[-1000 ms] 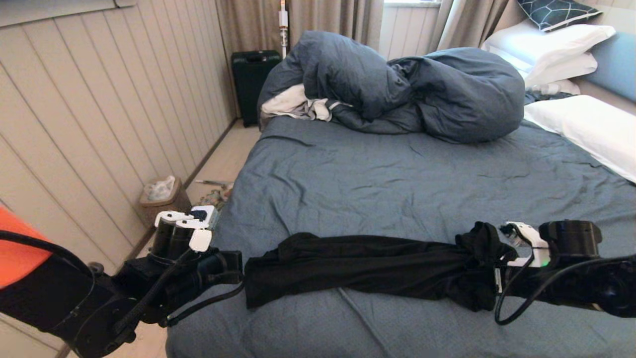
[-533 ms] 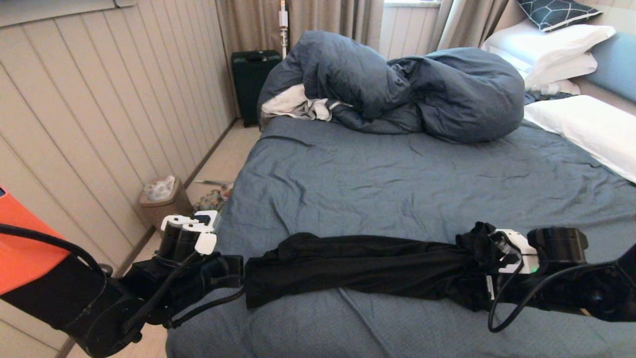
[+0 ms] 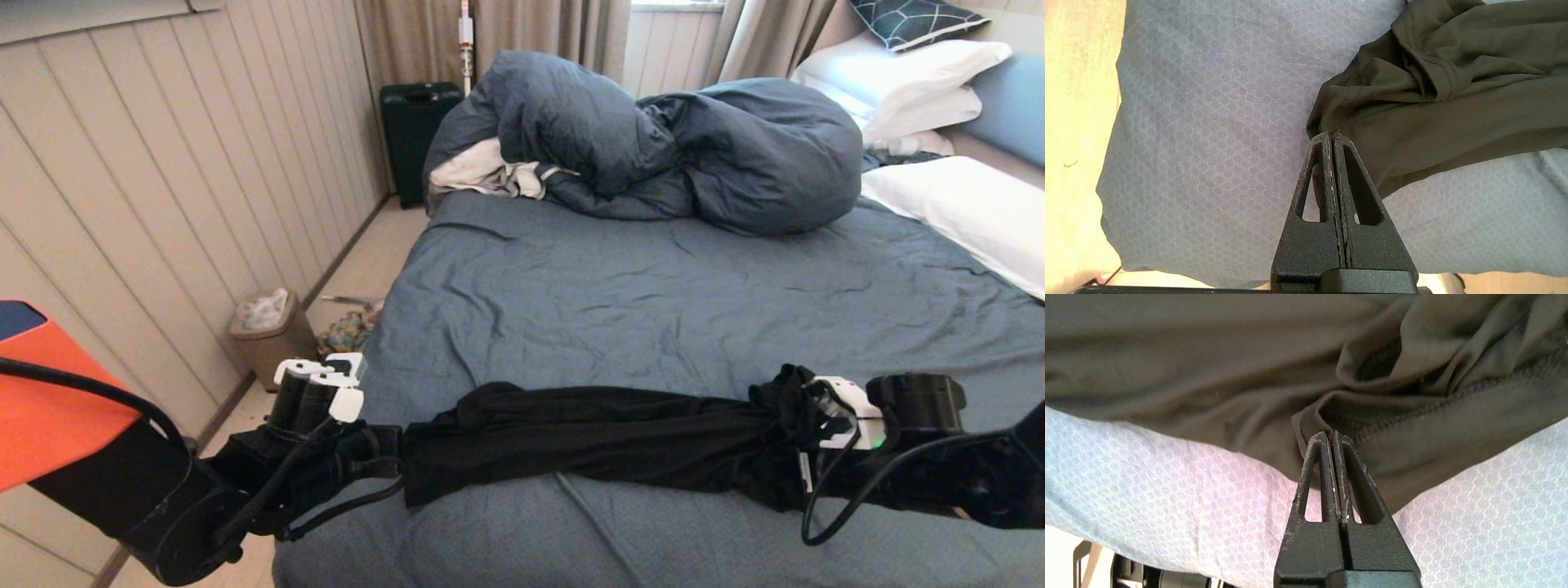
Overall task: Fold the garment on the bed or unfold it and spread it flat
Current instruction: Unford the black T-shirt
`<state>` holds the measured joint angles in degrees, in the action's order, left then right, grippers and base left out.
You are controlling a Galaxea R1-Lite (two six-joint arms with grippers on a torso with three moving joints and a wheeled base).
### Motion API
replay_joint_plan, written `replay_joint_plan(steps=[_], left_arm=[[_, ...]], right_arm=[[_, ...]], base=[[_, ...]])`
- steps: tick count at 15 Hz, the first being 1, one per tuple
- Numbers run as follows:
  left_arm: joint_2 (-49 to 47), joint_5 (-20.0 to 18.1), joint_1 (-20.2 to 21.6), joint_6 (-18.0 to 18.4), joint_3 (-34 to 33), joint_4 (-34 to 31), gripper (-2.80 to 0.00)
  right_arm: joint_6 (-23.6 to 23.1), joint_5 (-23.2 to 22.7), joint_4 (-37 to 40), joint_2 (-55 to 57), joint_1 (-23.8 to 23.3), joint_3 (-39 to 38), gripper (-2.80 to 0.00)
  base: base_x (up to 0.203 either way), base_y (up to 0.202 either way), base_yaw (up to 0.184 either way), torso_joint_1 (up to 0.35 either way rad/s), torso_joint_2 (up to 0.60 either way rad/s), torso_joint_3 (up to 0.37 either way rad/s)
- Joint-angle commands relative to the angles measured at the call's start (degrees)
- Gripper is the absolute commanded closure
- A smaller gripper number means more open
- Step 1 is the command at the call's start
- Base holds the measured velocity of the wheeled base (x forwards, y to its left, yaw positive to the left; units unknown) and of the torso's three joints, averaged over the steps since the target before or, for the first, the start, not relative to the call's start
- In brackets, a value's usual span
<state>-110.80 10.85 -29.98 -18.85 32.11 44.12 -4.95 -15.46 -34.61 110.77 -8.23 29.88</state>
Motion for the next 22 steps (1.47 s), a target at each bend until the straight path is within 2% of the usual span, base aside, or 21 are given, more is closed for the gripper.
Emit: replay_joint_plan(steps=[1, 3, 6, 9, 12, 14, 16, 17, 19, 20, 22], left_arm=[[-0.2, 0.0, -0.1, 0.0, 0.0, 0.3, 0.0], [-0.1, 0.1, -0.1, -0.1, 0.1, 0.3, 0.0], [1.0, 0.2, 0.0, -0.2, -0.1, 0.3, 0.0], [1.3, 0.2, -0.1, -0.3, -0.3, 0.3, 0.0], [1.3, 0.1, -0.3, -0.3, -0.4, 0.3, 0.0], [1.2, 0.0, -0.3, -0.3, -0.4, 0.2, 0.0], [0.7, 0.0, -0.3, -0.3, -0.4, 0.2, 0.0], [0.6, 0.0, -0.3, -0.2, -0.4, 0.2, 0.0], [0.4, -0.1, -0.3, -0.2, -0.4, 0.2, 0.0], [0.2, -0.1, -0.3, -0.2, -0.4, 0.2, 0.0], [-0.3, -0.1, -0.5, 0.0, -0.4, 0.2, 0.0]], right_arm=[[0.5, -0.2, -0.4, -2.4, -0.2, 0.0, 0.0], [4.6, -0.3, -0.8, -7.6, 0.1, 0.9, 0.0], [12.0, 1.3, 0.5, -10.2, 2.6, 9.8, 0.0], [13.6, 6.5, 9.5, -13.4, 5.0, 18.1, 0.0], [12.8, 7.4, 14.0, -15.1, 5.2, 15.1, 0.0], [7.7, 7.4, 15.2, -13.4, 4.7, 11.9, 0.0], [2.2, 7.7, 20.6, -12.4, 4.7, 11.7, 0.0], [1.2, 8.3, 21.6, -12.3, 4.7, 12.7, -2.8], [-1.1, 8.7, 23.9, -11.9, 4.7, 13.5, -2.8], [-4.4, 8.6, 26.0, -11.6, 4.8, 12.5, -2.8], [-5.2, 8.5, 25.8, -9.9, 4.8, 9.1, -2.8]], base=[[0.0, 0.0, 0.0, 0.0, 0.0, 0.0], [0.0, 0.0, 0.0, 0.0, 0.0, 0.0], [0.0, 0.0, 0.0, 0.0, 0.0, 0.0], [0.0, 0.0, 0.0, 0.0, 0.0, 0.0], [0.0, 0.0, 0.0, 0.0, 0.0, 0.0], [0.0, 0.0, 0.0, 0.0, 0.0, 0.0], [0.0, 0.0, 0.0, 0.0, 0.0, 0.0], [0.0, 0.0, 0.0, 0.0, 0.0, 0.0], [0.0, 0.0, 0.0, 0.0, 0.0, 0.0], [0.0, 0.0, 0.0, 0.0, 0.0, 0.0], [0.0, 0.0, 0.0, 0.0, 0.0, 0.0]])
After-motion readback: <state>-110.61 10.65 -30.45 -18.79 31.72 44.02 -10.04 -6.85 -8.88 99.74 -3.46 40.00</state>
